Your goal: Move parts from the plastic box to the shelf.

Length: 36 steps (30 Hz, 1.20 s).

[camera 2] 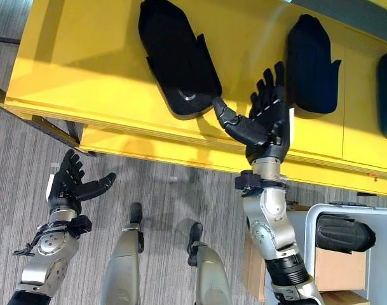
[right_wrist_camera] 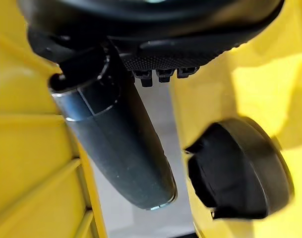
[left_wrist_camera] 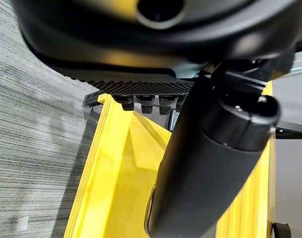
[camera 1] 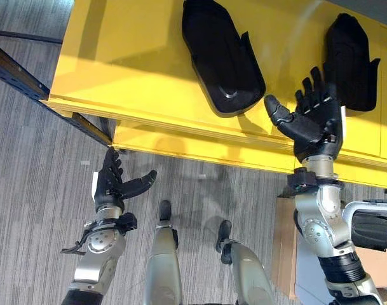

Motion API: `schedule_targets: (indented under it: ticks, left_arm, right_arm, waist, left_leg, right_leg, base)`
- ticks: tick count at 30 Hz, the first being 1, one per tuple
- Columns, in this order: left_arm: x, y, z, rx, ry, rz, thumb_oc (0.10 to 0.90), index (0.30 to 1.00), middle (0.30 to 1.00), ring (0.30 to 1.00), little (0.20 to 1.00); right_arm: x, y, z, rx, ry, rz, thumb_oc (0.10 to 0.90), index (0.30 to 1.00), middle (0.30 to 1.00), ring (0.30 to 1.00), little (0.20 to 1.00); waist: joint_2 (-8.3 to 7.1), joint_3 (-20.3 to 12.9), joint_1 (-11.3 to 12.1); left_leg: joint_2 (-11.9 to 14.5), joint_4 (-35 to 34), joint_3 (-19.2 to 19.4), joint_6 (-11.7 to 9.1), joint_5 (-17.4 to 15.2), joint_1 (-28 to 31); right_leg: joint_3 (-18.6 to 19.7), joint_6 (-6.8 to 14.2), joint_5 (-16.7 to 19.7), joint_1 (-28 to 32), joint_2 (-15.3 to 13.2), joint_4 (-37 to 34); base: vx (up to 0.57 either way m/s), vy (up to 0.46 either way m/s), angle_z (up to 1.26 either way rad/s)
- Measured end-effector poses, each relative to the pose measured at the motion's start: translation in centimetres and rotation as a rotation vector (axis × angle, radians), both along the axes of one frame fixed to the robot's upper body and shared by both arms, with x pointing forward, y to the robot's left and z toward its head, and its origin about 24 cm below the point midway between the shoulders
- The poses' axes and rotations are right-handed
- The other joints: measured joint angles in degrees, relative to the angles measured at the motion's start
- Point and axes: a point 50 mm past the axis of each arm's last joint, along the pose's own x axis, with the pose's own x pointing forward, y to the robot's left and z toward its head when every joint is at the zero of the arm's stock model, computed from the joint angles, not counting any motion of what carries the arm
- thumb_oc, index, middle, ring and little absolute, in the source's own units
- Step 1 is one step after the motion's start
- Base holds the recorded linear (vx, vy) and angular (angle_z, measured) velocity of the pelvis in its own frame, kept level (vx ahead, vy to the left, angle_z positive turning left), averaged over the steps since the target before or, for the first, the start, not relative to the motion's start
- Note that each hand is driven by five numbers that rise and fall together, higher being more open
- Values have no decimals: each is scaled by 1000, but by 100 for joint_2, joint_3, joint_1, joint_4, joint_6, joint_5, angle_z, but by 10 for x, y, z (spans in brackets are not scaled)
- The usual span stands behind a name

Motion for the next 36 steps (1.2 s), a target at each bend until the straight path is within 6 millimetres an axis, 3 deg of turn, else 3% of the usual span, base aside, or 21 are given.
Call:
schedule_targets:
  ticks: [4,10,14,17,19,24,36]
  left_arm:
    - [0,-3,-1,-27,-11,6,900,1000,1000,1000,1000]
    - [0,-4,1,-29,-30,0,900,1000,1000,1000,1000]
    - [2,-4,5,-18,-54,-26,900,1000,1000,1000,1000]
    - [0,2,6,14,-44,-33,900,1000,1000,1000,1000]
    - [1,3,9,17,-63,-42,900,1000,1000,1000,1000]
    - [0,5,9,12,-61,-44,900,1000,1000,1000,1000]
    - [-1,9,11,35,-68,-60,900,1000,1000,1000,1000]
  right_arm:
    - [-11,-9,19,-133,-107,-85,900,1000,1000,1000,1000]
    - [-8,-7,52,-224,-231,-121,900,1000,1000,1000,1000]
    - [17,7,111,-369,-364,-122,900,1000,1000,1000,1000]
    - [39,27,128,-446,-329,-24,900,1000,1000,1000,1000]
    - [45,28,125,-445,-290,8,900,1000,1000,1000,1000]
    - [65,25,113,-442,-158,27,900,1000,1000,1000,1000]
    - [99,5,88,-355,71,-5,900,1000,1000,1000,1000]
  waist:
    - [-7,-4,-36]
    - [-12,-7,-35]
    - [-49,-31,68]
    - [-100,-60,217]
    - [-100,-60,380]
    - [-102,-61,505]
    - [-100,-59,603]
  left_leg:
    - [25,24,0,-7,-24,-6]
    - [38,36,-5,-7,-24,-6]
    - [53,57,-24,-10,-20,2]
    - [47,92,-33,-8,-24,-7]
    - [18,97,-101,-9,-22,-29]
    - [0,88,-167,-14,-19,-65]
    - [-65,93,-249,-14,6,-109]
  right_leg:
    - [13,-1,-1,1,25,1]
    - [15,-1,-1,1,37,16]
    - [15,-4,-2,11,49,70]
    - [6,-4,-2,20,45,71]
    - [-62,-3,-7,51,39,55]
    - [-120,-3,-7,76,39,37]
    - [-223,3,-10,101,7,-5]
  base:
    - [6,-3,-2]
    - [0,0,0]
    - [2,-5,1]
    - [5,-6,3]
    - [15,-17,14]
    - [11,-9,7]
    - [7,-1,4]
